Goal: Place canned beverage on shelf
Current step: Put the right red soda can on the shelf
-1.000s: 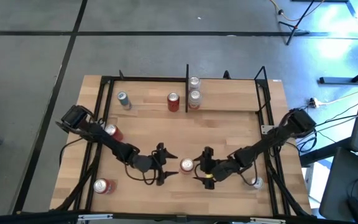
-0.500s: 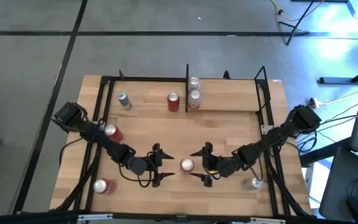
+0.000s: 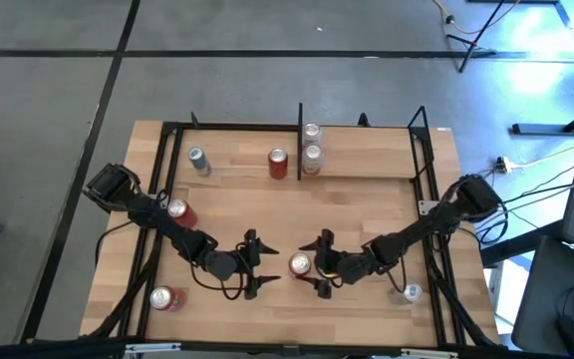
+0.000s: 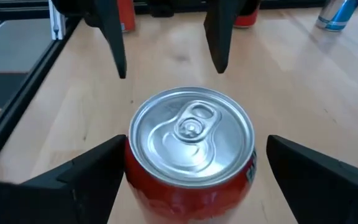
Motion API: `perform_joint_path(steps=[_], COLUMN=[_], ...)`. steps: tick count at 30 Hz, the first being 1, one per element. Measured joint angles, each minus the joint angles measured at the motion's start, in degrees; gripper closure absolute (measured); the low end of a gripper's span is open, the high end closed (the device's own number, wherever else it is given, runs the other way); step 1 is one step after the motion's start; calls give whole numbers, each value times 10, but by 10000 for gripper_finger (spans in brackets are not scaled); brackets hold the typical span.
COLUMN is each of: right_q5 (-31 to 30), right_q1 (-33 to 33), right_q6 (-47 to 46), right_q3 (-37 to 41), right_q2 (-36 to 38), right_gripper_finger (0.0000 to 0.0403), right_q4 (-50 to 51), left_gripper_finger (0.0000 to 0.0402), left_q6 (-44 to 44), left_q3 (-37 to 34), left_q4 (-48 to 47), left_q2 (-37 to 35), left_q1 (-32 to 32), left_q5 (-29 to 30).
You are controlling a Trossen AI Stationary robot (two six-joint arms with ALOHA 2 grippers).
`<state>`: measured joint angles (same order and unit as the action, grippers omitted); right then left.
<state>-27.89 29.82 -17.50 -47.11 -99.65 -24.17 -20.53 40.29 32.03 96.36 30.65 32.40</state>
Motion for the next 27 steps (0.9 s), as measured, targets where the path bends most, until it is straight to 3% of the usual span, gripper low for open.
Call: perform_joint_path(steps=[6,13,18,27], right_q5=[2,1,5,5], right_q1=[-6,-12,-23,-60], right_q6=[1,41,71,131], right_q3=[0,0,1,1], right_q2=[-8,-7,23,161], right_gripper_finger=[42,154,154,154], right_q4=[0,-4,40,177], left_gripper_finger=[87,87,87,87], left_q6=[0,3,17,26], left_q3=[0,0,0,-1], left_q4=[0,-3,-5,-4], left_q2=[0,0,0,0], left_q1=[0,3,26,63], left_q5=[0,-2,-5,0])
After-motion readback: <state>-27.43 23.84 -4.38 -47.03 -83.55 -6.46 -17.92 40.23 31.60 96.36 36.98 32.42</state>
